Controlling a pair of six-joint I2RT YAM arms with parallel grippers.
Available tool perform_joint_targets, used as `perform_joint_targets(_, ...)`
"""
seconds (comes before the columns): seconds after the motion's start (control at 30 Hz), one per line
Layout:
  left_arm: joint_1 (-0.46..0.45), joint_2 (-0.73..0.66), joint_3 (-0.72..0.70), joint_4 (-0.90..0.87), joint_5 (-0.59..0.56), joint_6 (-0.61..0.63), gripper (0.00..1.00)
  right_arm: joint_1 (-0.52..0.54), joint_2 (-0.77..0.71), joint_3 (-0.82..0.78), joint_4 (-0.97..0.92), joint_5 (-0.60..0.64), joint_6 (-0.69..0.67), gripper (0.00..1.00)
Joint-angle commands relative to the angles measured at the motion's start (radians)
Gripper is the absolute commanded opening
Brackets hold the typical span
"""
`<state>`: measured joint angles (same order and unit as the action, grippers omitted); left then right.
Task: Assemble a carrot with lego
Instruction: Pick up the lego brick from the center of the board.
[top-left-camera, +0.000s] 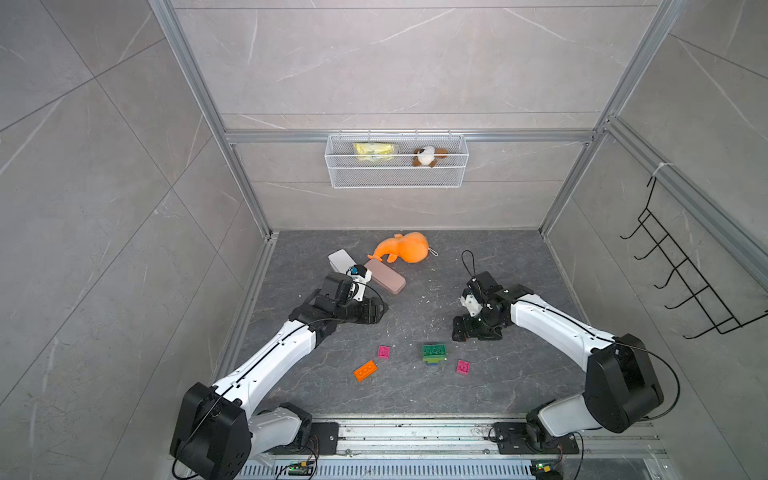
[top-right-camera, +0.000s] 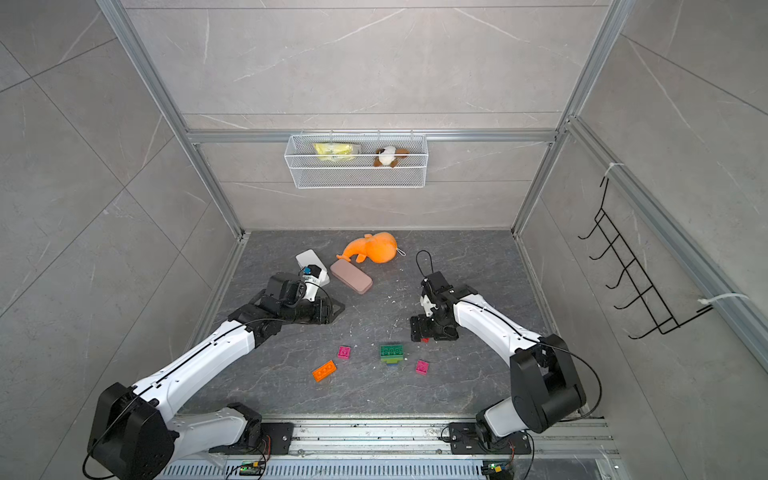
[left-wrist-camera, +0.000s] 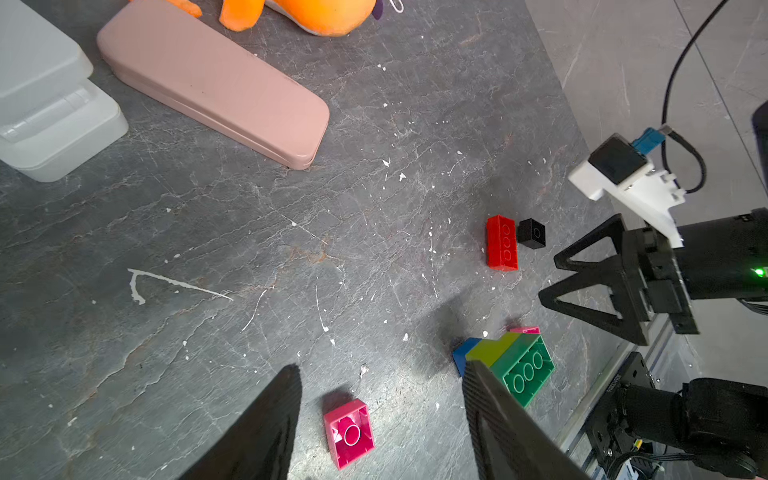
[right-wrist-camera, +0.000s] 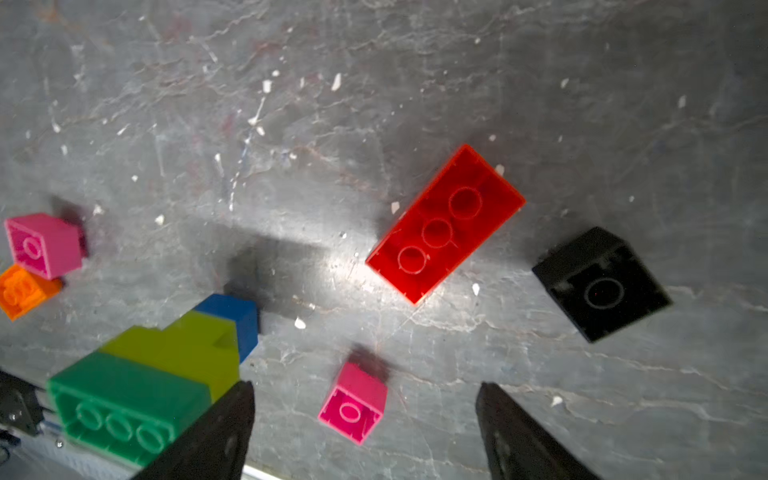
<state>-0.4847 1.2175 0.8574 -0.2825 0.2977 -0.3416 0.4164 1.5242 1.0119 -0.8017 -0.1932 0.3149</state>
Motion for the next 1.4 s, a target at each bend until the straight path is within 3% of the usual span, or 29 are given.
perform_joint_targets(0.0, -0.005, 0.003, 0.031, 0.016, -0.011, -0.003, 0.66, -0.019, 0.078, -0.006, 0.108, -0.031, 0.073, 0.87)
perform_joint_targets(0.17, -0.005, 0.001, 0.040, -0.003, -0.013, 0.014, 0.66, -0.028, 0.200, 0.044, 0.150, -0.023, 0.094, 0.83)
perform_joint_targets(0.37, -0.005, -0.003, 0.044, -0.016, -0.007, 0.029, 0.66, -0.028, 0.226, 0.078, 0.158, 0.041, 0.111, 0.75)
perform_joint_targets(0.5, -0.005, -0.003, 0.044, -0.018, 0.000, 0.032, 0.66, -0.027, 0.230, 0.089, 0.125, 0.082, 0.106, 0.59)
perform_joint_targets(0.63, -0.005, 0.001, 0.040, -0.018, 0.002, 0.039, 0.67, -0.028, 0.228, 0.085, 0.110, 0.103, 0.096, 0.50)
perform_joint_targets(0.8, -0.004, 0.009, 0.042, -0.024, 0.003, 0.048, 0.67, -0.025, 0.246, 0.090, 0.097, 0.097, 0.077, 0.50)
perform_joint_targets(1.13, -0.005, 0.020, 0.042, -0.026, 0.009, 0.053, 0.67, -0.024, 0.250, 0.099, 0.084, 0.098, 0.051, 0.39)
perform_joint_targets(1.37, -0.005, 0.024, 0.044, -0.029, 0.012, 0.055, 0.67, -0.024, 0.248, 0.105, 0.075, 0.106, 0.037, 0.47)
